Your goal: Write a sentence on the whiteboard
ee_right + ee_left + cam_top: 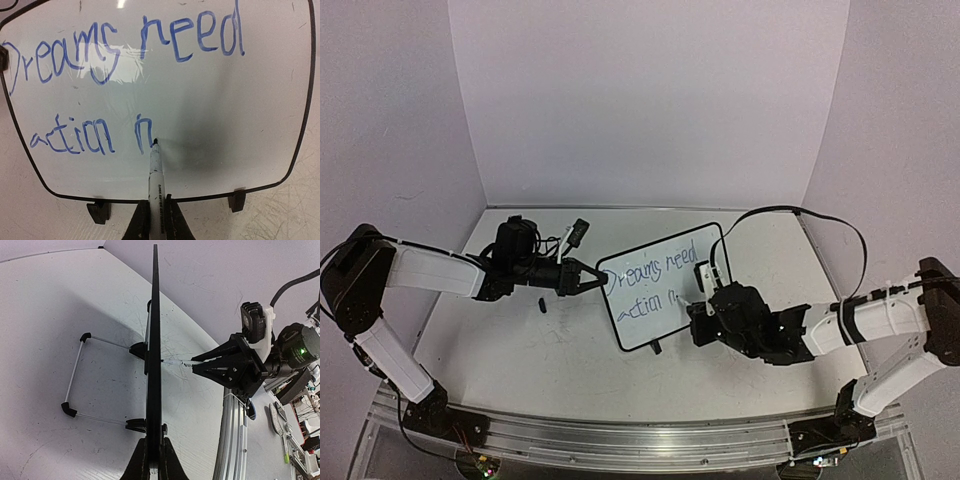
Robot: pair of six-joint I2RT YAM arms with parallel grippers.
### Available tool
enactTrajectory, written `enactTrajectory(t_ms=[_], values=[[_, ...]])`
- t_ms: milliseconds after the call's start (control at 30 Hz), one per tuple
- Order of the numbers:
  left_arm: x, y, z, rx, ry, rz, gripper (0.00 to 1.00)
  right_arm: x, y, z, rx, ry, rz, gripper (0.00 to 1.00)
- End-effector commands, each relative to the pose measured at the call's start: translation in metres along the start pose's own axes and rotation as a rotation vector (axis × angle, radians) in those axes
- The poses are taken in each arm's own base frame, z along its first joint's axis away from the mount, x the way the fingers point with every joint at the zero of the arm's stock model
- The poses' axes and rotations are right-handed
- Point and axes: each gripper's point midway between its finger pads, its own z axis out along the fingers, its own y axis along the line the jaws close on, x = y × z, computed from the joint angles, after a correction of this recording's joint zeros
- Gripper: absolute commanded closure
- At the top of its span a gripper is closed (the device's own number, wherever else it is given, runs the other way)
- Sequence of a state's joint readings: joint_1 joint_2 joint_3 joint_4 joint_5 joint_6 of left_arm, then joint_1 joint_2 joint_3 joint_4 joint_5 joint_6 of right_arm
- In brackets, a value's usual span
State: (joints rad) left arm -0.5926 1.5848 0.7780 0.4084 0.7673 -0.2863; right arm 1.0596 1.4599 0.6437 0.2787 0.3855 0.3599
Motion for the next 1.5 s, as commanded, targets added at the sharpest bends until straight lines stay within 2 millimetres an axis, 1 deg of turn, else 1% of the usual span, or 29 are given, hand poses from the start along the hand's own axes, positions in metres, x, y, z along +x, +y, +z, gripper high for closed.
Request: enactTrajectory(t_ms=[0,67,267,433,667,1133,1200,1300,1467], values=[[-0.005,-0.003,-0.003,-0.010,0.001,0.038,1.00,-0.028,-0.004,-0.006,0.008,-0.066,0.034,1.00],[-0.005,-0.003,-0.003,-0.008,0.001,0.039,1.00,-0.027,-0.004,-0.005,0.008,-0.064,0.034,1.00],[-0.005,-0.003,-0.003,-0.008,0.002,0.038,1.00,-0.037,0.001,-0.003,-0.003,-0.086,0.029,1.00],[-0.005,-0.004,-0.003,-0.008,0.001,0.040,1.00,-0.038,0.004,0.001,-0.008,-0.086,0.019,1.00],[-0.005,-0.003,-0.003,-0.006,0.003,0.041,1.00,-0.027,0.002,0.009,0.006,-0.059,0.010,1.00],[-0.007,-0.004,-0.002,-0.004,0.001,0.043,1.00,0.005,-0.009,0.003,0.004,0.006,0.021,1.00],[-0.006,-0.004,-0.002,-0.002,0.003,0.040,1.00,0.006,-0.012,0.003,0.014,0.007,0.019,1.00],[-0.007,-0.004,-0.002,-0.001,0.002,0.041,1.00,0.001,-0.016,0.001,0.034,-0.011,0.024,1.00],[-0.006,-0.004,-0.002,-0.002,0.004,0.037,1.00,-0.020,-0.020,0.000,0.061,-0.062,0.041,1.00]])
